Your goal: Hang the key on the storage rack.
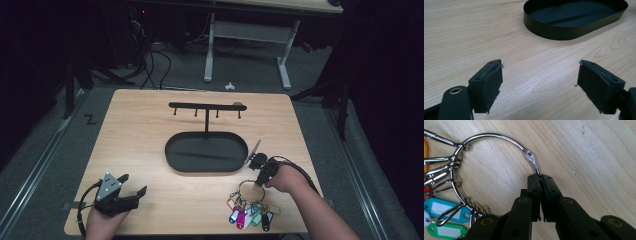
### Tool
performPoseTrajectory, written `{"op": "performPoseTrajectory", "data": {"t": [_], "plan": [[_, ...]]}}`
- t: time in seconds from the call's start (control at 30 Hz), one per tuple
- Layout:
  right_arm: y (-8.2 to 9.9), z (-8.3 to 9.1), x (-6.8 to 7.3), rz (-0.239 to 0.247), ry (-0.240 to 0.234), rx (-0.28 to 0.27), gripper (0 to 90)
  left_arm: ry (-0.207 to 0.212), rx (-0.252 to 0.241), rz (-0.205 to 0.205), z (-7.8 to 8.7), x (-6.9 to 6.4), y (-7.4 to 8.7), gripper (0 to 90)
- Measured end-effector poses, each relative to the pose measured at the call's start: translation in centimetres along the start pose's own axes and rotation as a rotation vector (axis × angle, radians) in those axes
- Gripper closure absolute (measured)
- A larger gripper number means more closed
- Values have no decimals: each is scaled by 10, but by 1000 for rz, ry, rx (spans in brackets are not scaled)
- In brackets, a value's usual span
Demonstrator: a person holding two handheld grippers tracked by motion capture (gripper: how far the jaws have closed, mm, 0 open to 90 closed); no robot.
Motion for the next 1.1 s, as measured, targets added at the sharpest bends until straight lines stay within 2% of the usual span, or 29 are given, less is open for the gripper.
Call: {"op": "performPoseTrajectory", "data": {"t": [0.13,0.17,0.3,0.53,0.7,0.73,0.87,0.97,1.1], "plan": [[0,0,1,23,11,5,827,3,-2,7,1,1,0,206],[-2,1,3,51,7,12,751,0,-4,7,1,1,0,207],[-8,1,5,78,36,28,763,1,-5,6,0,0,0,207],[-9,1,7,95,36,41,802,1,2,3,-1,-1,0,207],[-10,1,7,116,41,54,832,-15,-18,5,3,0,-2,207],[-10,1,8,118,39,52,857,-15,-19,3,3,-1,-2,207],[-9,1,11,141,70,41,865,-16,-14,-4,1,-2,-1,207],[-8,1,11,140,78,16,870,-15,-8,-9,-1,-3,-1,207],[-7,6,10,139,64,-14,871,-9,-9,-12,-2,-4,-2,207]]}}
Point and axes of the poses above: each handheld gripper's, and its own axes: z roughly backward along the jaws, y roughly out of its underside, x roughly to its left, the point moved 8 cm from there along -z, roughly forward along the jaws, and after that the axes turned 11 degrees about x, right-handed, at the moved point
